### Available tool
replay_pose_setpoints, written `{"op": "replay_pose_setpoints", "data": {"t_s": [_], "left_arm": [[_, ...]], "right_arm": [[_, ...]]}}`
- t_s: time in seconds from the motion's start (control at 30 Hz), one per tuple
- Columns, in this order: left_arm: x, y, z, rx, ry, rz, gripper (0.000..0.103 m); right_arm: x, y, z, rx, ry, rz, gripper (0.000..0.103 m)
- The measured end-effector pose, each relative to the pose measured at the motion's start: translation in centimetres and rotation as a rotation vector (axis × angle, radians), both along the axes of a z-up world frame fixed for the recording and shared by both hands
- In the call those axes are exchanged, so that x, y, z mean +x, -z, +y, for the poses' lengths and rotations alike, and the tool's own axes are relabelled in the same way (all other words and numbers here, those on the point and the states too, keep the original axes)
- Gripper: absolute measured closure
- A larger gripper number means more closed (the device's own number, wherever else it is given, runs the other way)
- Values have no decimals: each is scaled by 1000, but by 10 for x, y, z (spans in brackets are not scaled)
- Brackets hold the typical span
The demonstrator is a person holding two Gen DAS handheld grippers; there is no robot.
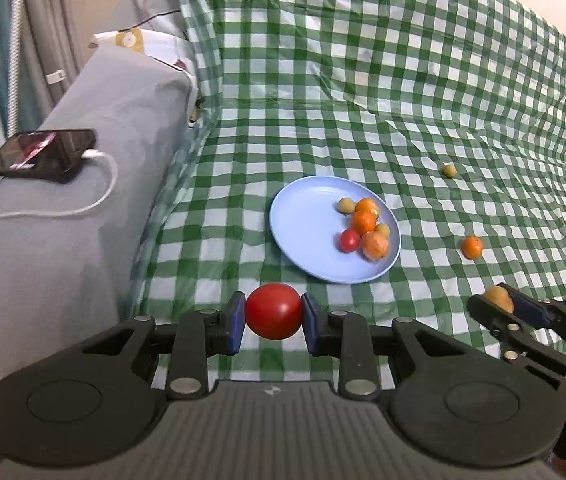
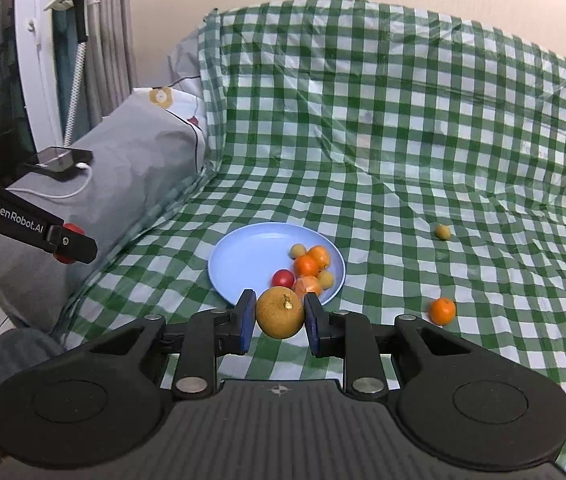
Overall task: Organize fruits
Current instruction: 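Carry the red tomato and pear toward the blue plate with both tools, then open both tools over the plate to release the tomato and pear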
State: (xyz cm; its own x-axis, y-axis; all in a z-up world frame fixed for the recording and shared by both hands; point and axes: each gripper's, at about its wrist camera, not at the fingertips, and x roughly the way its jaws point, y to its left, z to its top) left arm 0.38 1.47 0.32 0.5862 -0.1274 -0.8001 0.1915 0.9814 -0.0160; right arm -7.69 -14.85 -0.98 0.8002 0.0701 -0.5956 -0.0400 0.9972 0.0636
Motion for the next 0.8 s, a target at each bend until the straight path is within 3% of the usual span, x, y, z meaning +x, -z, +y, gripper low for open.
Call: {"op": "replay_pose_setpoints", "data": {"t_s": [0.27,0.8], "left_arm": [[71,25,-36,26,50,12,70],[181,121,-77,101,77,104,70]], "right_arm": [[70,31,-9,13,19,28,76],[169,99,-20,39,6,111,76]]}}
